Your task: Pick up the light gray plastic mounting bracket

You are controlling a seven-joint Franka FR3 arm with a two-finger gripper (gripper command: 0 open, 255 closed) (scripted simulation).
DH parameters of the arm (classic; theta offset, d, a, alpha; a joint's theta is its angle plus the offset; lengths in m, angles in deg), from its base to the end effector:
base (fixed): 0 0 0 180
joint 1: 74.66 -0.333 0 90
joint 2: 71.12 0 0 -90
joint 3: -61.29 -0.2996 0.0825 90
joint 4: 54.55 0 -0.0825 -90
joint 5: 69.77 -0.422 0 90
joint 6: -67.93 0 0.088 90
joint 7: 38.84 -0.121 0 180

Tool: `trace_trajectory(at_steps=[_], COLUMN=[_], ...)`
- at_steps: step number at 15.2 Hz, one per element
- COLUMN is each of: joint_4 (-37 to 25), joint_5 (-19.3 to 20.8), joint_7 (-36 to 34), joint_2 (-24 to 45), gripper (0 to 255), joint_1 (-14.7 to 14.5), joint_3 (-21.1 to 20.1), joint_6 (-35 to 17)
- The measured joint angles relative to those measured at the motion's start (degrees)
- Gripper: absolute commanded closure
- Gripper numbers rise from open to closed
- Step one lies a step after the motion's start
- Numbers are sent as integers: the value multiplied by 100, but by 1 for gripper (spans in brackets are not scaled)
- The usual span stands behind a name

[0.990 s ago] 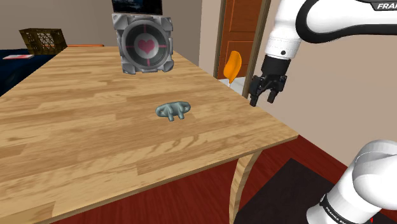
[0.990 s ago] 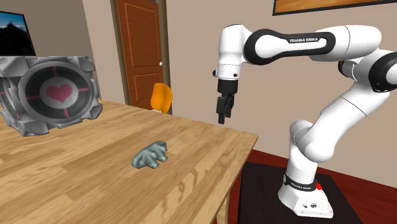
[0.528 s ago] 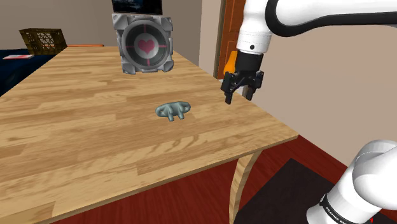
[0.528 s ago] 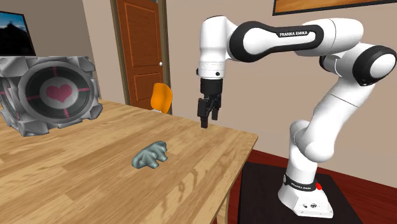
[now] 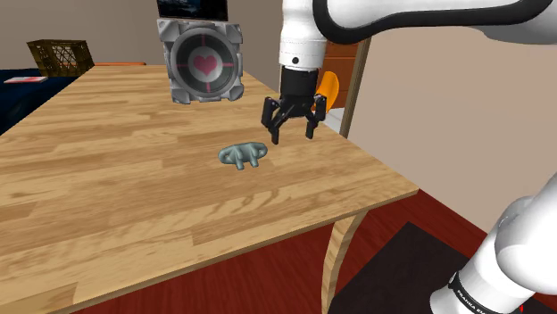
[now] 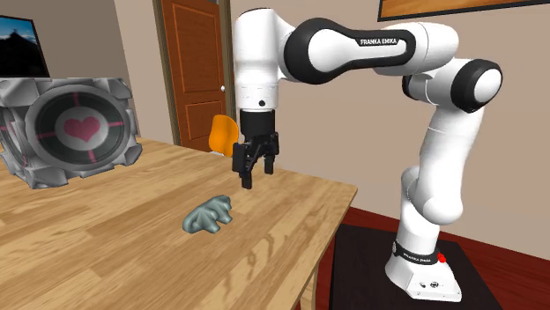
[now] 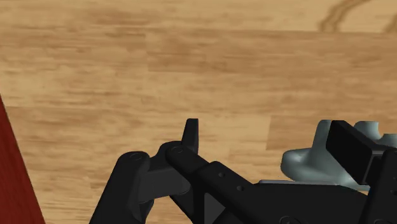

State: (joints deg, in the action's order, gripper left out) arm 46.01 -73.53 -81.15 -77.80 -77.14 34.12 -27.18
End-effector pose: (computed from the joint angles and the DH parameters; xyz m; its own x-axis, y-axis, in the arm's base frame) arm 0.4841 0.2966 0.5671 0.9739 -0.2270 -0.0017 -0.2270 -0.9738 -0.0150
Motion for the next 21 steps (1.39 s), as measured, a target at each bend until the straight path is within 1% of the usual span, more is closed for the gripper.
trace_trajectory(at_steps=[2, 4, 5, 7, 8, 10, 16, 17, 21], joint_4=[-563, -1237, -1573, -2511, -2718, -2742, -2181, -2135, -2094], joint_5=[280, 599, 759, 1156, 1252, 1305, 1257, 1253, 1248], joint_7=[-391, -746, -915, -1268, -1352, -1402, -1399, -1404, -1408], joint_2=[571, 1161, 1445, 2161, 2338, 2433, 2339, 2329, 2312], gripper=[0, 0, 0, 0, 0, 0, 0, 255, 255], joint_1=[-107, -265, -371, -690, -780, -822, -737, -733, -729], joint_3=[-201, -343, -398, -480, -483, -477, -466, -466, -468], joint_6=[85, 284, 394, 752, 822, 773, 303, 265, 234])
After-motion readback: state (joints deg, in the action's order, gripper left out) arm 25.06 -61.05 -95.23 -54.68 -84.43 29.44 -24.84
